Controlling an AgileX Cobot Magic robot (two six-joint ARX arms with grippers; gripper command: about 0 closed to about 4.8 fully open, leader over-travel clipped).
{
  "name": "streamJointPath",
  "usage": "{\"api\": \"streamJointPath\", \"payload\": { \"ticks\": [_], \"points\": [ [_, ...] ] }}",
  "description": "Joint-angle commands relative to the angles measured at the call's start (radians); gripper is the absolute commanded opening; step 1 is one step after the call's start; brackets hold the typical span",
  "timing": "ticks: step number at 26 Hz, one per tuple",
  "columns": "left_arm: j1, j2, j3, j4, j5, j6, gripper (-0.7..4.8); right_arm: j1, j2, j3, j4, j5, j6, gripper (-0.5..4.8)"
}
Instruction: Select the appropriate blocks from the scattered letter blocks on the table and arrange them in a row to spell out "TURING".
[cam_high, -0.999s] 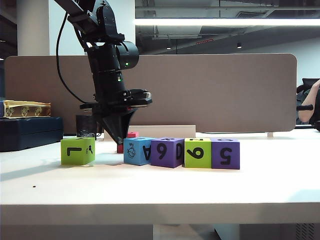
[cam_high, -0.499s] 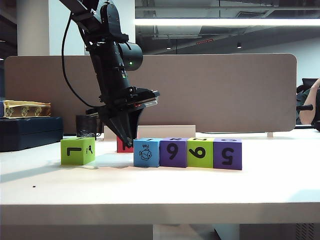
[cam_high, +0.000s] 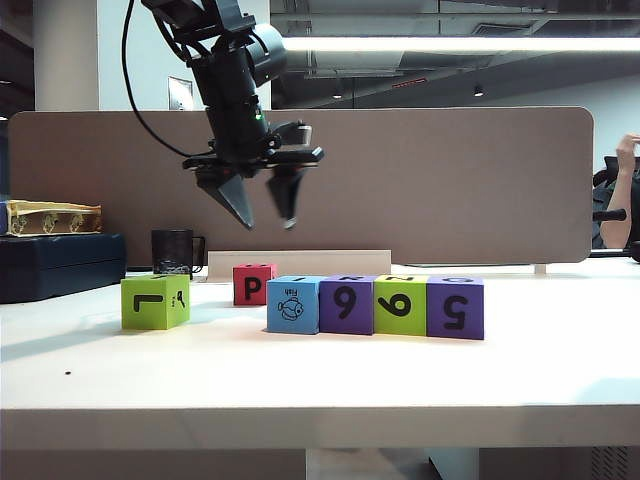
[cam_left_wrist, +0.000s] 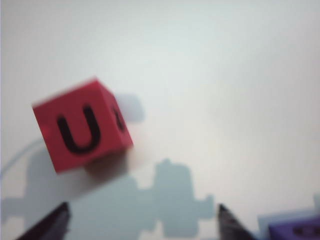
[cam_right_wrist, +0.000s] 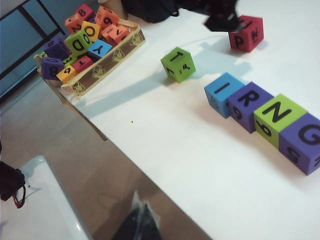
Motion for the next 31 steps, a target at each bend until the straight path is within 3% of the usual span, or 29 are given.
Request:
{"api": "streamJointPath", "payload": {
  "ticks": [1, 8, 16, 31],
  "points": [
    [0.003, -0.005, 0.007, 0.11, -0.042, -0.023, 3.74, 0.001, -0.002, 0.007, 0.027, -0.002, -0.003, -0.01],
    [0.018, 0.027, 0.004, 0.231, -0.091, -0.102, 3.77, 0.001, -0.002, 0.007, 0.027, -0.001, -0.003, -0.01],
    [0.06, 0.087, 0.003, 0.233, -0.104, -0.173, 3.77, 0.001, -0.002, 0.007, 0.001, -0.002, -0.003, -0.01],
    [0.071, 0.163, 0.002, 0.217, -0.046, -0.18, 3.73, 0.001, -0.002, 0.007, -0.005, -0.002, -0.003, -0.01]
  ]
}}
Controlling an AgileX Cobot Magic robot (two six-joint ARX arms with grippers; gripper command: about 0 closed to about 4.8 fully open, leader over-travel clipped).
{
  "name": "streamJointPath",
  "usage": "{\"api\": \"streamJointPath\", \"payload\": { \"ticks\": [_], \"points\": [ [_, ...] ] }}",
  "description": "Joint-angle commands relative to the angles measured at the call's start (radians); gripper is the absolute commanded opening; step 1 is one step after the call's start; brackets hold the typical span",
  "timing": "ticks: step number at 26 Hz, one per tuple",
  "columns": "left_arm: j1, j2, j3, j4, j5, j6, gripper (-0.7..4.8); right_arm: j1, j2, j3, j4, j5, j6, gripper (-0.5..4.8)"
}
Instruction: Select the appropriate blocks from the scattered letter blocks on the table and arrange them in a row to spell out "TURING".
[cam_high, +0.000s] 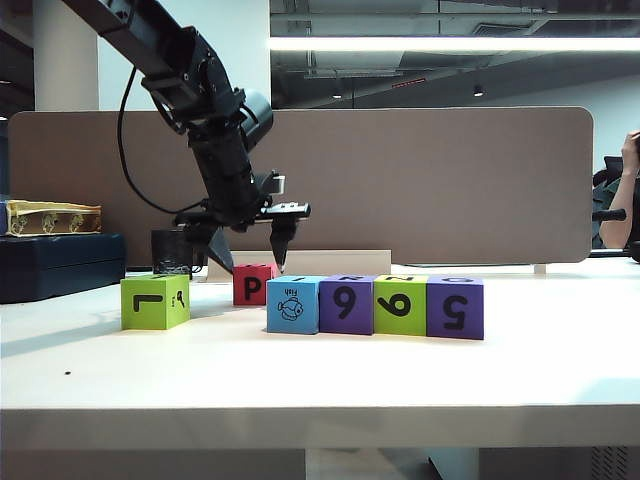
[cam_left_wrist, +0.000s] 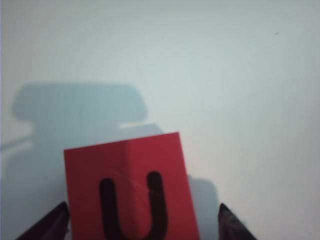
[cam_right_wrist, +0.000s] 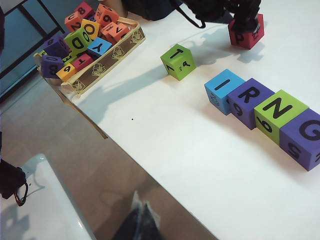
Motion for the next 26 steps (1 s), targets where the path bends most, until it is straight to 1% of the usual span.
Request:
{"api": "streamJointPath", "payload": {
  "ticks": [1, 4, 6, 8, 11, 16, 19, 21, 24, 26],
  "points": [
    [0.003, 0.006, 0.002, -0.005, -0.004, -0.003, 3.72, 0.001, -0.002, 0.007, 0.008, -0.002, -0.003, -0.01],
    [0.002, 0.016, 0.002, -0.003, -0.004, -0.003, 3.69, 0.001, -0.002, 0.007, 0.008, -0.001, -0.003, -0.01],
    [0.002, 0.021, 0.001, -0.002, -0.004, -0.003, 3.57, 0.001, -0.002, 0.007, 0.008, -0.001, -0.003, -0.01],
    [0.002, 0.023, -0.001, 0.001, -0.004, -0.003, 3.09, 0.001, -0.002, 0.007, 0.008, -0.001, -0.003, -0.01],
    [0.002, 0.023, -0.002, 0.012, -0.003, -0.003, 2.63, 0.001, -0.002, 0.006, 0.008, -0.001, -0.003, -0.01],
    [0.002, 0.021, -0.001, 0.014, -0.001, -0.003, 2.63, 0.001, -0.002, 0.006, 0.008, -0.001, -0.003, -0.01],
    [0.002, 0.008, 0.0, -0.023, 0.0, 0.0, 2.63, 0.001, -0.002, 0.007, 0.008, -0.002, -0.003, -0.01],
    [0.002, -0.035, 0.0, -0.097, 0.0, 0.026, 2.63, 0.001, -0.002, 0.007, 0.008, -0.002, -0.003, -0.01],
    [0.002, -0.082, 0.0, -0.167, 0.002, 0.045, 2.63, 0.001, -0.002, 0.006, 0.009, -0.001, -0.003, -0.01],
    [0.002, -0.121, 0.0, -0.226, 0.035, 0.046, 2.63, 0.001, -0.002, 0.006, 0.009, 0.003, -0.003, -0.01]
  ]
}}
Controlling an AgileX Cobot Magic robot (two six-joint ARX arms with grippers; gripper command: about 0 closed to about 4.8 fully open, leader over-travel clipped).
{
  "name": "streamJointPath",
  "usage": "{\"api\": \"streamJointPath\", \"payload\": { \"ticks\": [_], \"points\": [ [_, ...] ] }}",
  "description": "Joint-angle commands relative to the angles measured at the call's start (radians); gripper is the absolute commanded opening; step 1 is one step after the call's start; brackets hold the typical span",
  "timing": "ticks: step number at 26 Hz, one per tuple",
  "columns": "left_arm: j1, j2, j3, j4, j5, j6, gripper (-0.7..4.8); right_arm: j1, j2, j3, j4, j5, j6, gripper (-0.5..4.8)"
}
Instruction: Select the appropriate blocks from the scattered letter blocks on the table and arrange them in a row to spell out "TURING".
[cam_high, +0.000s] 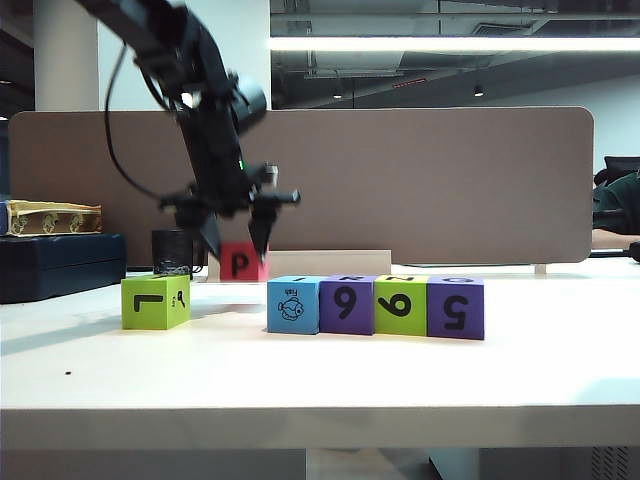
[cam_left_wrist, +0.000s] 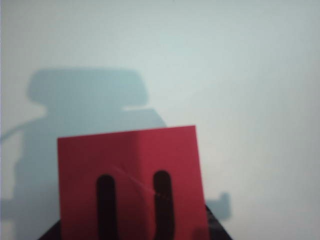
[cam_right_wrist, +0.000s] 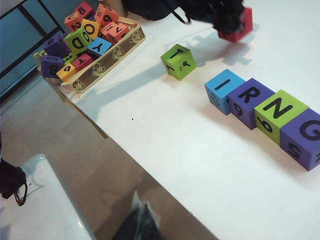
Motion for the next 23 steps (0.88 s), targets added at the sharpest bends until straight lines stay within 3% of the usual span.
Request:
{"api": "streamJointPath", "payload": {
  "ticks": [1, 5, 11, 23],
  "points": [
    [-0.002, -0.058, 0.005, -0.091, 0.053, 0.013, 2.63, 0.0, -0.002, 0.006, 0.01, 0.002, -0.003, -0.01],
    [-0.002, -0.102, 0.005, -0.227, 0.175, 0.009, 2.63, 0.0, -0.002, 0.006, 0.009, 0.002, -0.003, -0.01],
    [-0.002, -0.101, -0.004, -0.373, 0.187, 0.009, 2.63, 0.0, -0.002, 0.006, 0.009, 0.002, -0.003, -0.01],
    [-0.046, -0.078, -0.03, -0.395, 0.179, 0.009, 2.63, 0.0, -0.002, 0.006, 0.009, 0.002, -0.003, -0.01]
  ]
}}
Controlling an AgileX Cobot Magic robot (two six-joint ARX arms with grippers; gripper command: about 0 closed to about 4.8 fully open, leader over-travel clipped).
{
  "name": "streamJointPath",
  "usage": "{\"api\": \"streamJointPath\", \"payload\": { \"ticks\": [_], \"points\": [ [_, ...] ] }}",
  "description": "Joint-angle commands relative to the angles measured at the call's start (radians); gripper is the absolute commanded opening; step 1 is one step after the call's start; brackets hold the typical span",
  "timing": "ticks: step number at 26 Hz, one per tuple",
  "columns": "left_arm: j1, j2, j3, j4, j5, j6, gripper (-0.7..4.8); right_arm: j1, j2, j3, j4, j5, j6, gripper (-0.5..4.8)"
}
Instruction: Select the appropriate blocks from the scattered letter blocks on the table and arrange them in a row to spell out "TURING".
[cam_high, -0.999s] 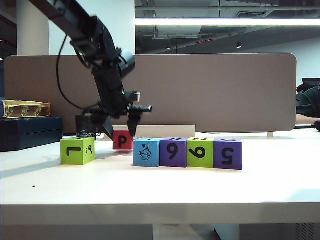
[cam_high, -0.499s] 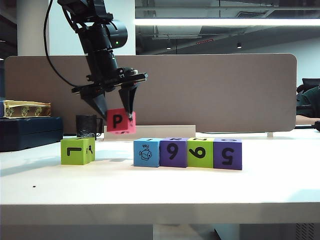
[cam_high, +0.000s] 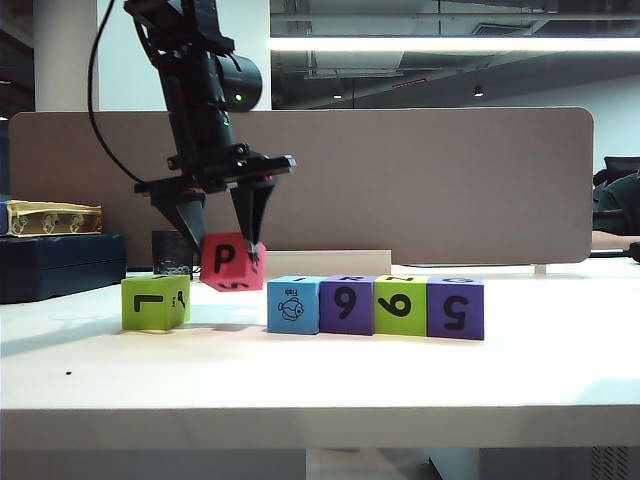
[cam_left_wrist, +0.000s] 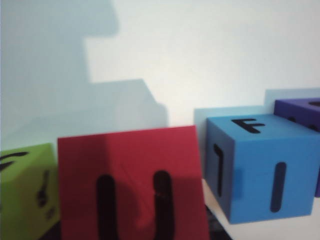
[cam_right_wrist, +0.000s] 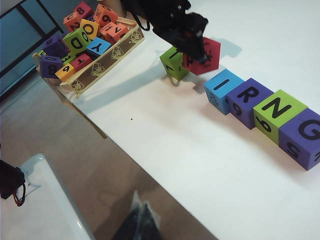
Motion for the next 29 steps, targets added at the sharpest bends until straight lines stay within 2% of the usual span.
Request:
{"api": "streamJointPath", "payload": {
  "ticks": [1, 8, 21, 22, 25, 29],
  "points": [
    [-0.011, 0.018, -0.007, 0.008, -0.005, 0.003, 2.63, 0.0, -0.002, 0.006, 0.009, -0.002, -0.003, -0.01],
    [-0.018, 0.064, -0.007, 0.022, -0.005, 0.0, 2.63, 0.0, -0.002, 0.006, 0.008, -0.002, -0.003, -0.01],
    [-0.023, 0.068, -0.006, -0.048, 0.007, 0.0, 2.83, 0.0, -0.002, 0.006, 0.009, -0.002, -0.003, -0.01],
    [-0.023, 0.068, -0.006, -0.05, 0.007, 0.0, 2.87, 0.0, -0.002, 0.006, 0.009, -0.002, -0.003, -0.01],
    [-0.023, 0.068, -0.006, -0.066, 0.007, 0.0, 3.51, 0.0, -0.002, 0.006, 0.009, -0.003, -0.003, -0.01],
    [-0.023, 0.065, -0.004, -0.084, 0.007, 0.0, 3.51, 0.0, -0.002, 0.006, 0.009, -0.003, -0.003, -0.01]
  ]
}}
